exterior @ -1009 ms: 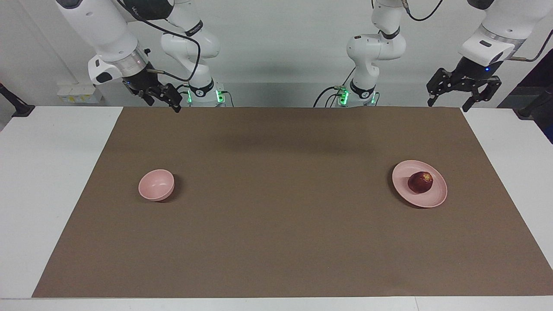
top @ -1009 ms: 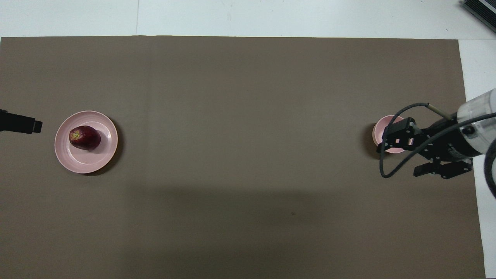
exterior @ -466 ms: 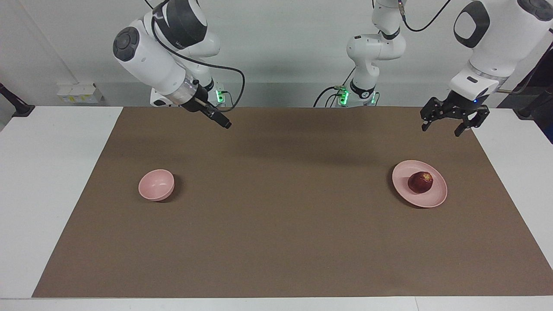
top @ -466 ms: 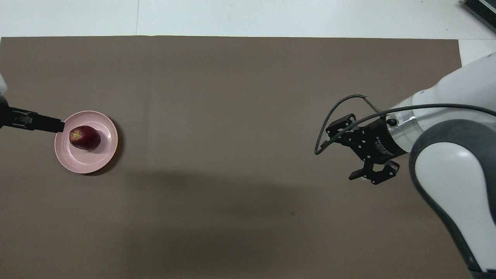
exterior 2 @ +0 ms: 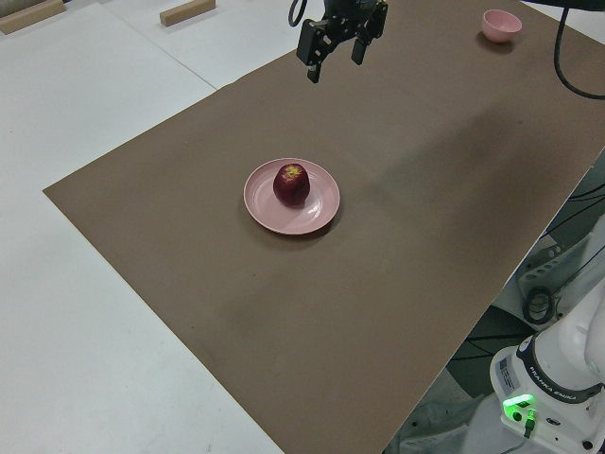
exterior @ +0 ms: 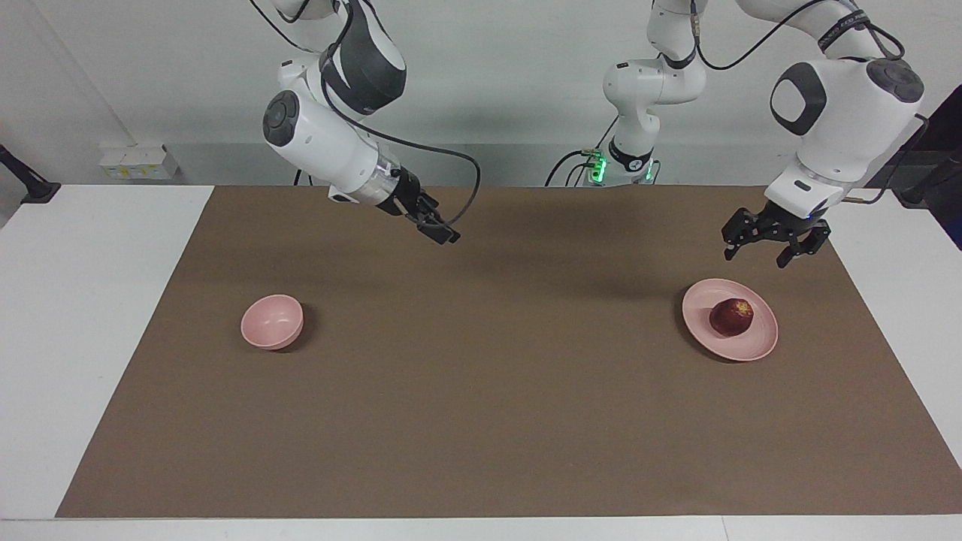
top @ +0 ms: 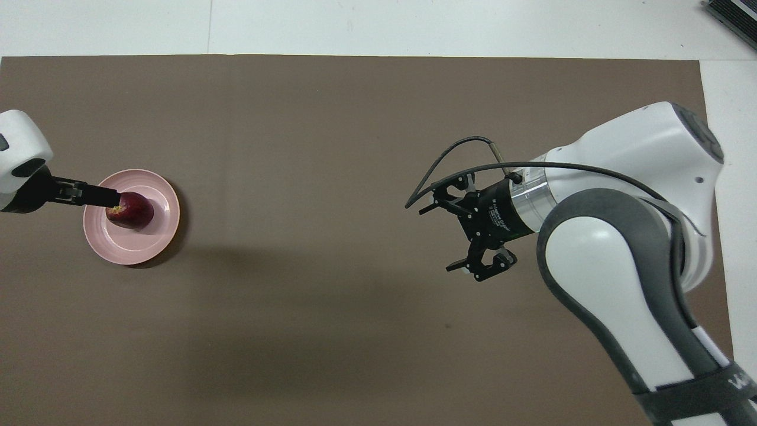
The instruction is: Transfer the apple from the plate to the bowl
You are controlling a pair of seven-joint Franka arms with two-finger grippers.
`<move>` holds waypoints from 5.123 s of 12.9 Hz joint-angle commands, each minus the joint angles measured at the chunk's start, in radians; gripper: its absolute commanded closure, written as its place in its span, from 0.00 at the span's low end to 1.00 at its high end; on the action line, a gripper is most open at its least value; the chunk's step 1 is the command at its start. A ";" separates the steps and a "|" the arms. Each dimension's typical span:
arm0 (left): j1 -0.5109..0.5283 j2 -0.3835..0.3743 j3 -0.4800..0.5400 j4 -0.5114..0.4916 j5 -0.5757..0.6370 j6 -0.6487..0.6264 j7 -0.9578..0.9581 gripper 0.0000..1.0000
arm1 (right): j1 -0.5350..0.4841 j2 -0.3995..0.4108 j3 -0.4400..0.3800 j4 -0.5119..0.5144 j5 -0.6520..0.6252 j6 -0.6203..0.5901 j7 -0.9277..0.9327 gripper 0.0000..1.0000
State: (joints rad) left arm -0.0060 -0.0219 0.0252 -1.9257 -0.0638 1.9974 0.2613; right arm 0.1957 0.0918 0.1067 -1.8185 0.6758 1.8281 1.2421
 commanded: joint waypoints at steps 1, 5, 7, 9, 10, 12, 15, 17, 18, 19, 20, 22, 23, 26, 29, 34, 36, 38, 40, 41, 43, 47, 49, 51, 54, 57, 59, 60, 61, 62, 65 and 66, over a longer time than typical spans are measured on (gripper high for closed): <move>0.015 -0.015 -0.004 -0.094 -0.016 0.099 0.021 0.00 | 0.017 0.016 -0.001 -0.010 0.102 0.034 0.059 0.00; 0.037 0.042 -0.004 -0.142 -0.016 0.256 0.033 0.00 | 0.024 0.055 -0.001 -0.012 0.270 0.051 0.062 0.00; 0.055 0.071 -0.004 -0.163 -0.016 0.322 0.033 0.00 | 0.039 0.060 -0.001 -0.016 0.301 0.077 0.065 0.00; 0.064 0.092 -0.004 -0.174 -0.020 0.343 0.035 0.00 | 0.060 0.054 0.001 -0.033 0.303 0.126 0.086 0.00; 0.064 0.102 -0.004 -0.177 -0.033 0.348 0.035 0.00 | 0.077 0.060 -0.001 -0.036 0.301 0.137 0.092 0.00; 0.064 0.131 -0.004 -0.179 -0.050 0.385 0.033 0.00 | 0.102 0.056 -0.001 -0.070 0.298 0.196 0.088 0.00; 0.067 0.174 -0.004 -0.179 -0.051 0.405 0.035 0.08 | 0.120 0.051 -0.001 -0.082 0.298 0.212 0.091 0.00; 0.073 0.183 -0.004 -0.188 -0.053 0.405 0.036 0.12 | 0.137 0.042 -0.001 -0.105 0.298 0.258 0.092 0.00; 0.077 0.181 -0.004 -0.206 -0.051 0.406 0.038 0.14 | 0.139 0.042 -0.001 -0.105 0.298 0.263 0.094 0.00; 0.084 0.180 -0.004 -0.210 -0.051 0.402 0.048 0.23 | 0.139 0.042 -0.001 -0.105 0.298 0.263 0.092 0.00; 0.084 0.180 -0.004 -0.208 -0.053 0.396 0.061 0.55 | 0.139 0.042 -0.001 -0.105 0.298 0.263 0.094 0.00; 0.087 0.180 -0.002 -0.199 -0.053 0.391 0.096 1.00 | 0.140 0.042 -0.001 -0.105 0.294 0.261 0.094 0.00; 0.087 0.181 -0.002 -0.196 -0.051 0.391 0.110 1.00 | 0.140 0.042 -0.001 -0.105 0.294 0.260 0.094 0.00; 0.081 0.169 -0.004 -0.164 -0.053 0.374 0.107 1.00 | 0.140 0.042 -0.001 -0.102 0.294 0.261 0.094 0.00; 0.070 0.125 -0.010 -0.092 -0.053 0.226 0.105 1.00 | 0.140 0.042 0.001 -0.102 0.294 0.261 0.097 0.00; 0.021 0.059 -0.027 -0.079 -0.296 0.181 0.104 1.00 | 0.140 0.042 0.004 -0.101 0.303 0.266 0.100 0.00; -0.011 0.057 -0.027 -0.078 -0.393 0.179 0.102 1.00 | 0.142 0.042 0.007 -0.101 0.303 0.270 0.102 0.00; -0.017 0.059 -0.042 -0.078 -0.514 0.162 0.102 1.00 | 0.142 0.042 0.007 -0.101 0.303 0.270 0.100 0.00; -0.017 0.059 -0.065 -0.078 -0.611 0.164 0.101 1.00 | 0.142 0.042 0.007 -0.101 0.303 0.269 0.099 0.00; -0.017 0.059 -0.071 -0.078 -0.666 0.164 0.099 1.00 | 0.142 0.043 0.007 -0.099 0.303 0.270 0.100 0.00; -0.017 0.059 -0.100 -0.079 -0.759 0.164 0.093 1.00 | 0.142 0.043 0.007 -0.099 0.327 0.275 0.097 0.00; -0.017 0.051 -0.166 -0.082 -0.908 0.173 0.058 1.00 | 0.183 0.045 0.007 -0.105 0.358 0.422 0.120 0.00; -0.017 0.025 -0.217 -0.090 -0.944 0.169 0.039 1.00 | 0.186 0.052 0.007 -0.101 0.357 0.456 0.115 0.00; -0.020 0.017 -0.266 -0.099 -0.961 0.162 -0.006 1.00 | 0.194 0.066 0.007 -0.090 0.352 0.503 0.108 0.00; -0.069 -0.007 -0.277 -0.124 -0.962 0.159 -0.050 1.00 | 0.189 0.080 0.007 -0.068 0.354 0.504 0.091 0.00; -0.126 -0.015 -0.277 -0.128 -0.962 0.170 -0.109 1.00 | 0.180 0.085 0.007 -0.064 0.355 0.502 0.088 0.00; -0.143 -0.023 -0.277 -0.139 -0.962 0.172 -0.128 1.00 | 0.180 0.088 0.007 -0.055 0.355 0.504 0.085 0.00; -0.143 -0.023 -0.278 -0.139 -0.964 0.172 -0.134 1.00 | 0.180 0.089 0.007 -0.053 0.355 0.505 0.085 0.00; -0.152 -0.023 -0.278 -0.137 -0.964 0.175 -0.142 1.00 | 0.182 0.089 0.007 -0.053 0.355 0.505 0.085 0.00; -0.158 -0.021 -0.278 -0.133 -0.965 0.181 -0.143 1.00 | 0.182 0.089 0.007 -0.053 0.355 0.505 0.085 0.00; -0.179 -0.017 -0.280 -0.125 -0.993 0.219 -0.165 1.00 | 0.192 0.089 0.007 -0.053 0.355 0.508 0.085 0.00; -0.184 -0.013 -0.280 -0.124 -0.995 0.243 -0.171 1.00 | 0.195 0.085 0.007 -0.056 0.354 0.507 0.085 0.00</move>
State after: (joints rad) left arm -0.1530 -0.0067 -0.2650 -2.0292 -1.0297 2.2031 0.1174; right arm 0.3891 0.1649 0.1078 -1.8916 1.0089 2.3192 1.3454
